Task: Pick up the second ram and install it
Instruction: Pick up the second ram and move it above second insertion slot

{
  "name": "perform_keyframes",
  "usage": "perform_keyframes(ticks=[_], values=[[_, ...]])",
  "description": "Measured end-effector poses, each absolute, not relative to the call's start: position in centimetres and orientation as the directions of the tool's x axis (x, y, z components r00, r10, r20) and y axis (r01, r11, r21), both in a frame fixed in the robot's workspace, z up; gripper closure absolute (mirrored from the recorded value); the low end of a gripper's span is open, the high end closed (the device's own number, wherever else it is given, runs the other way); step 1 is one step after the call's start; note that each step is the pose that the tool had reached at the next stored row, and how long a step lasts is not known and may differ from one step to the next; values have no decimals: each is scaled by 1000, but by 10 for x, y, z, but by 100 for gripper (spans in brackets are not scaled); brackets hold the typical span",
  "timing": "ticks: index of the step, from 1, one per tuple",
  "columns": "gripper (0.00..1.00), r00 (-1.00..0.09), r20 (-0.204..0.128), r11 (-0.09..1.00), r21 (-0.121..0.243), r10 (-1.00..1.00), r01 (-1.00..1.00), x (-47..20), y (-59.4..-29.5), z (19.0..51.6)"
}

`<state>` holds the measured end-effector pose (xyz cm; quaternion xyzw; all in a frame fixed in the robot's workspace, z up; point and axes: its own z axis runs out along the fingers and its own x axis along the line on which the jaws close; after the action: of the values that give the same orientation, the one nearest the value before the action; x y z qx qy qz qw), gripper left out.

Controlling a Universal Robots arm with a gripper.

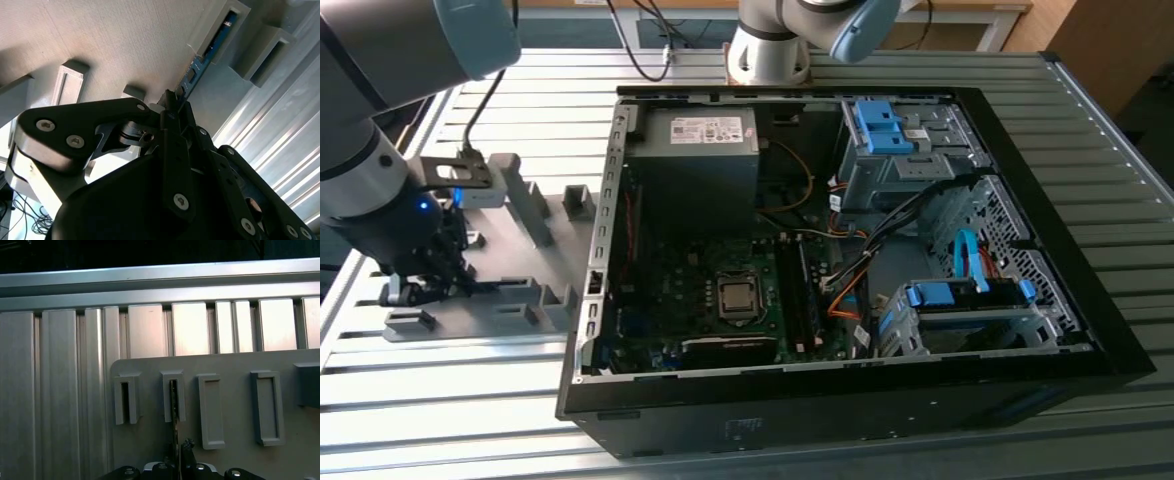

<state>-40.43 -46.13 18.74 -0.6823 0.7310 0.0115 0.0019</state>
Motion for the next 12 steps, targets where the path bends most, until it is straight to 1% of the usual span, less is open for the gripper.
perform_keyframes(ticks=[12], values=[[80,-69,-18,69,14,-997,-998,-404,-461,187]])
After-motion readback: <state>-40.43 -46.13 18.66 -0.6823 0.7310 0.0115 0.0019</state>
